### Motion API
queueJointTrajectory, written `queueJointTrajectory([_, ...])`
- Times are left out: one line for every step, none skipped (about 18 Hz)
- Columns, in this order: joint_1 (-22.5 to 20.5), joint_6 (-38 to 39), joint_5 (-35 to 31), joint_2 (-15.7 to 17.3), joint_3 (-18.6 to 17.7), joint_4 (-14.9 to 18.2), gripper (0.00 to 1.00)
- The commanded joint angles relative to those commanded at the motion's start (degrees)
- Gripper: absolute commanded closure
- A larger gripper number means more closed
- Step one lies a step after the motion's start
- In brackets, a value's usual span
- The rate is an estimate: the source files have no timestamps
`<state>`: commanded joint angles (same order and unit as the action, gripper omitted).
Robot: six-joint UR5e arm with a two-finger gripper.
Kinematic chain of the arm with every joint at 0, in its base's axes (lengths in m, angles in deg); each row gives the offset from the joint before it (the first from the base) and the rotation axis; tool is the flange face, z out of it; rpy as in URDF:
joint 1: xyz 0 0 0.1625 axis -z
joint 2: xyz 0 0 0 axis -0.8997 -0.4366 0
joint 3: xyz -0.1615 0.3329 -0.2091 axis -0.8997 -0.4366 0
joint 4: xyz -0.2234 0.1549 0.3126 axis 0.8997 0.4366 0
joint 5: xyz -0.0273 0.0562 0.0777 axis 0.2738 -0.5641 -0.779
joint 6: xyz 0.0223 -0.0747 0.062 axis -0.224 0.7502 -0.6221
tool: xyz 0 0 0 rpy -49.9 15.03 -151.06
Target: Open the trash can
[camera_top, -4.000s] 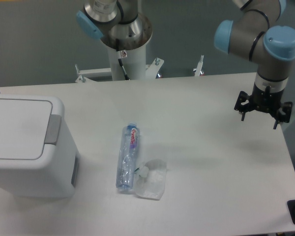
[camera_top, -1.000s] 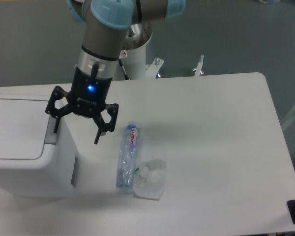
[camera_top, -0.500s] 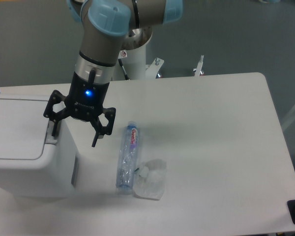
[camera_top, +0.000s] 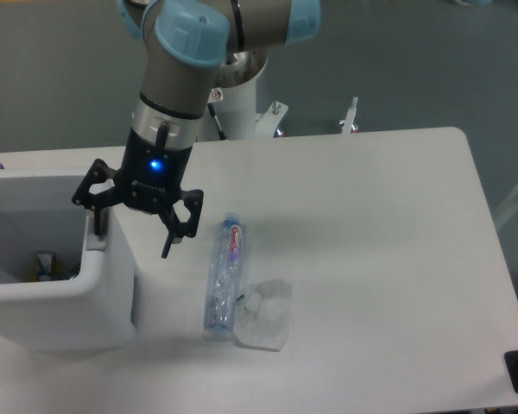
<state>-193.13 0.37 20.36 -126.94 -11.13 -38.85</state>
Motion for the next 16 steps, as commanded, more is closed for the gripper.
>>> queueJointTrajectory([-0.7,-0.1,0.0,0.0,0.6,0.0,0.0])
queueJointTrajectory([-2.3,-0.3,0.0,0.0,1.1,0.0,0.0])
queueJointTrajectory([-3.7,-0.5,0.0,0.1,1.4,-0.1,0.0])
queueJointTrajectory([-4.8,-0.6,-0.3,0.0,1.7,-0.2,0.0])
queueJointTrajectory([-6.1,-0.8,-0.8,-0.2,1.8,-0.3,0.0])
queueJointTrajectory([-7.2,-1.4,-1.0,-0.5,1.7,-0.3,0.0])
queueJointTrajectory([-7.9,-2.5,-1.4,-1.0,1.7,-0.3,0.0])
queueJointTrajectory([-8.6,-4.1,-2.5,-1.1,1.4,-0.3,0.0])
queueJointTrajectory([-9.6,-5.8,-4.5,-1.2,1.2,-0.2,0.0])
queueJointTrajectory([-10.7,-7.5,-7.5,-1.2,0.9,-0.2,0.0])
queueJointTrajectory([-11.9,-9.5,-10.8,-1.2,0.6,-0.1,0.0])
queueJointTrajectory([-12.9,-11.6,-13.9,-1.8,0.4,0.0,0.0])
queueJointTrajectory([-14.8,-14.0,-16.9,-2.4,-0.4,0.0,0.0])
queueJointTrajectory([-16.9,-16.9,-19.2,-2.6,-1.4,-0.1,0.0])
queueJointTrajectory([-17.8,-20.2,-20.7,-3.2,-2.1,-0.2,0.0])
queueJointTrajectory([-19.4,-23.3,-21.6,-4.0,-2.6,-0.2,0.0])
